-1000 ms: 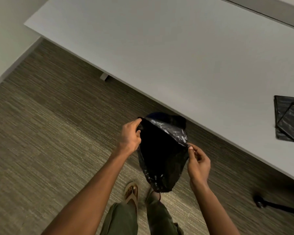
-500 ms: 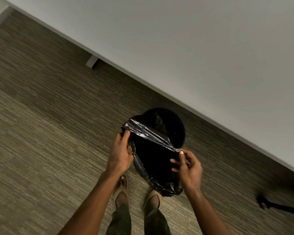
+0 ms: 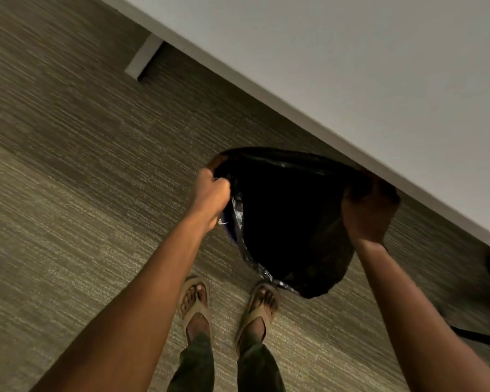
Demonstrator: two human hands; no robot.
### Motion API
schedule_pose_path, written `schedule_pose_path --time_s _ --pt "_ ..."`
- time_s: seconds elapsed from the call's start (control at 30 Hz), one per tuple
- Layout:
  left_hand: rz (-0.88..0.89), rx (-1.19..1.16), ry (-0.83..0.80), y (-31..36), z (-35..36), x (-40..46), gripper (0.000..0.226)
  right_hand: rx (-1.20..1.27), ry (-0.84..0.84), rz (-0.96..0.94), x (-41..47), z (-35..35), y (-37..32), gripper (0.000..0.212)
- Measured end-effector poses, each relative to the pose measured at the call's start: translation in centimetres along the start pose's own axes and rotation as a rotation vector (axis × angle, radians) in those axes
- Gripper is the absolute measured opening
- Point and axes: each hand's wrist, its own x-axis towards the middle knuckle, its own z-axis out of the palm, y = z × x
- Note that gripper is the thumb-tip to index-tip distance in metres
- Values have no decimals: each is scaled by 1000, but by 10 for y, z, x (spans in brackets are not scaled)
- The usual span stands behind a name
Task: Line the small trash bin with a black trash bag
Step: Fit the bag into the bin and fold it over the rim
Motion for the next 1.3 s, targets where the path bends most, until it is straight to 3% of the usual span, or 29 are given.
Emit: schedule_pose_path --time_s 0.1,0.17,0.23,0.3,0.43,0.53,0.6,0.67,0.73,0.83,0.9,1.0,1.17,1.3 --pt "94 -109 -172 11 -1 -2 78 77 -217 110 8 -7 6 66" --pt "130 -85 -197 10 -2 -2 84 71 -181 73 6 -7 7 54" --pt "138 -2 -143 1 -2 5 84 -141 -73 -78 2 -5 9 46" --pt "147 120 -82 -14 -2 14 82 -226 -68 -172 -2 3 15 46" --pt "157 307 -3 -49 -4 35 57 -30 -114 -213 -8 34 33 33" --pt "234 476 7 -65 -6 46 62 -52 -72 -280 -7 55 44 29" --pt "198 516 -14 -78 -6 46 69 -97 -74 -323 -5 62 50 26" --pt "98 632 -6 -93 -5 32 54 -160 -132 -396 -12 60 55 19" --pt "109 777 -32 -109 -4 10 43 -157 -270 -424 -27 53 67 11" --pt "207 824 -226 -131 -8 -23 75 -88 -527 -236 -59 40 83 11" --pt "228 806 -338 -139 -12 -33 81 -77 -568 -165 -71 33 92 15" --pt "254 792 -321 -147 -12 -27 77 -1 -479 -117 -69 32 93 20" --pt "194 651 -45 -125 -5 23 56 144 -257 -6 -17 63 73 13" --pt "379 676 -42 -95 1 76 41 163 -166 -12 35 109 67 11"
